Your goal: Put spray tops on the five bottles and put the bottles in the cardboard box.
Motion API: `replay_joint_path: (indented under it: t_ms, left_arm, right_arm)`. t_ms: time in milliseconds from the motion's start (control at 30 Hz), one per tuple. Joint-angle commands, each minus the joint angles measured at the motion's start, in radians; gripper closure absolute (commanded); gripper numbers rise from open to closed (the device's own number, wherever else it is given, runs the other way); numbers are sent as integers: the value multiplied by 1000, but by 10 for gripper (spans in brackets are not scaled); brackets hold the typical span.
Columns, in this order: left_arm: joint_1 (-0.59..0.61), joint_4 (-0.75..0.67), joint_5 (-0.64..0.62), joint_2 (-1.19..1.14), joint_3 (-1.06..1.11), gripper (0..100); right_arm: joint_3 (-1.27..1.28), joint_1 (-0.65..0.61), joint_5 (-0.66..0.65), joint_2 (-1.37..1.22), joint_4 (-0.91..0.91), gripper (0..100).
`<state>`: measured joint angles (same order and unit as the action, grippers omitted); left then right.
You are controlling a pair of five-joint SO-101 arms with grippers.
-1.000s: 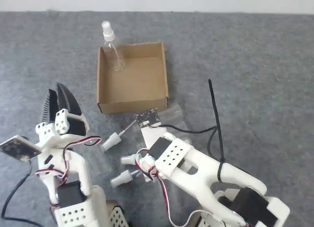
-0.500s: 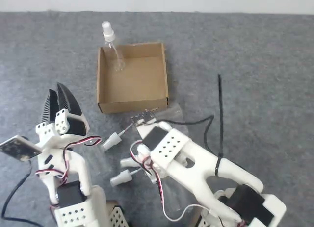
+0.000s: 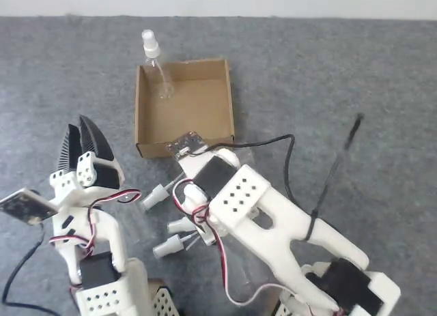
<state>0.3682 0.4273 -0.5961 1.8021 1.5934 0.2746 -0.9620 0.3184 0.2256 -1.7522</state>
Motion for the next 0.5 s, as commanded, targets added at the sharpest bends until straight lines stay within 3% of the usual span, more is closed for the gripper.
replay_joint_path:
  t_ms: [0, 467]
  left_arm:
    - [-3, -37, 2, 15, -16, 913]
    - [-2, -37, 2, 15, -16, 913]
  right_arm:
    - [-64, 4, -11, 177, -42, 968]
    - [-63, 8, -12, 432, 42, 967]
